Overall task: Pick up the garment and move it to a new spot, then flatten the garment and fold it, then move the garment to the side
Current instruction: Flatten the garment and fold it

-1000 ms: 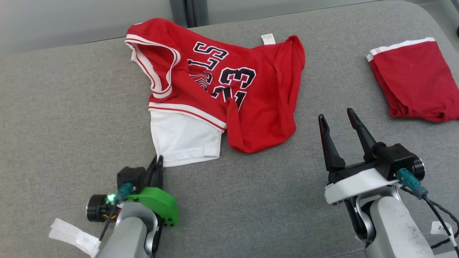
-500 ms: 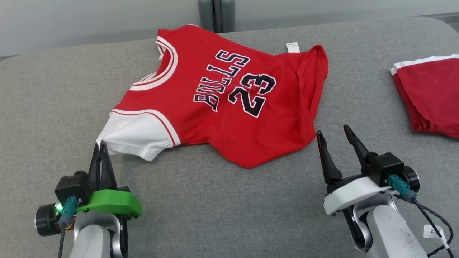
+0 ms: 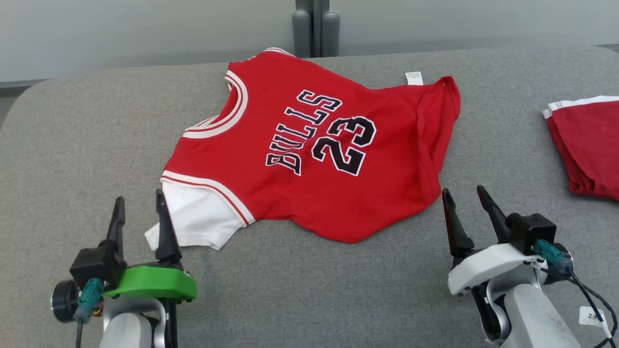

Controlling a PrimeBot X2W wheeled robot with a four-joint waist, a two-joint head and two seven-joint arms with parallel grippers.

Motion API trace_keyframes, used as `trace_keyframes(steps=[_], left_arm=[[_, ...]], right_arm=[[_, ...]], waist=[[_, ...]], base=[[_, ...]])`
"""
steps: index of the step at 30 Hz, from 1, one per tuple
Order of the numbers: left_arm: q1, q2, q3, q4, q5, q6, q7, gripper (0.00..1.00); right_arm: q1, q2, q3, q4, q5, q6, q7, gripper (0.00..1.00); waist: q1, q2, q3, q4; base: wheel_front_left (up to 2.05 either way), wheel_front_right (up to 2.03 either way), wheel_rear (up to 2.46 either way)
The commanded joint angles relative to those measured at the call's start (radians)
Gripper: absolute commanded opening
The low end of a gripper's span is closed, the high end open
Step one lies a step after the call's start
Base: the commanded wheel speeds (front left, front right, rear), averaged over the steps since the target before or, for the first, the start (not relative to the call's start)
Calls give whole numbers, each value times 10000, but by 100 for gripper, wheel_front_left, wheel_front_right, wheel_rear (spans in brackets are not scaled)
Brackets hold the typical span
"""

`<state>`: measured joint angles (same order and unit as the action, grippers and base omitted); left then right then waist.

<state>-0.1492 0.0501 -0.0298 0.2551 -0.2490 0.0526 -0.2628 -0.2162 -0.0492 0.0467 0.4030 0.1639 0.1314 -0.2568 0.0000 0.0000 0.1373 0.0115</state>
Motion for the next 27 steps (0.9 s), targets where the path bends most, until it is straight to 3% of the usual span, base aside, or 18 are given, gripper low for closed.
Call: trace_keyframes(steps=[1,6,13,27], left_arm=[[262,16,-174,-258,-121,-170,-16,100],[645,19,-958,-1183,-225,-376,-14,100],[1027,20,-1793,-1422,-274,-467,-14,100],[865,17,-2197,-1303,-215,-511,-15,100]], right_arm=[[-30,-28,-122,187,22,-17,-30,100],[35,-24,-373,593,-89,-17,-70,100],[-519,-68,-452,1154,-195,-17,-78,100],[-2298,-586,-1227,3299,229,-17,651,100]], waist=[[0,0,-118,162],[0,0,-232,512],[0,0,-208,1041],[0,0,205,1959]], base=[[0,0,0],[0,0,0],[0,0,0],[0,0,0]])
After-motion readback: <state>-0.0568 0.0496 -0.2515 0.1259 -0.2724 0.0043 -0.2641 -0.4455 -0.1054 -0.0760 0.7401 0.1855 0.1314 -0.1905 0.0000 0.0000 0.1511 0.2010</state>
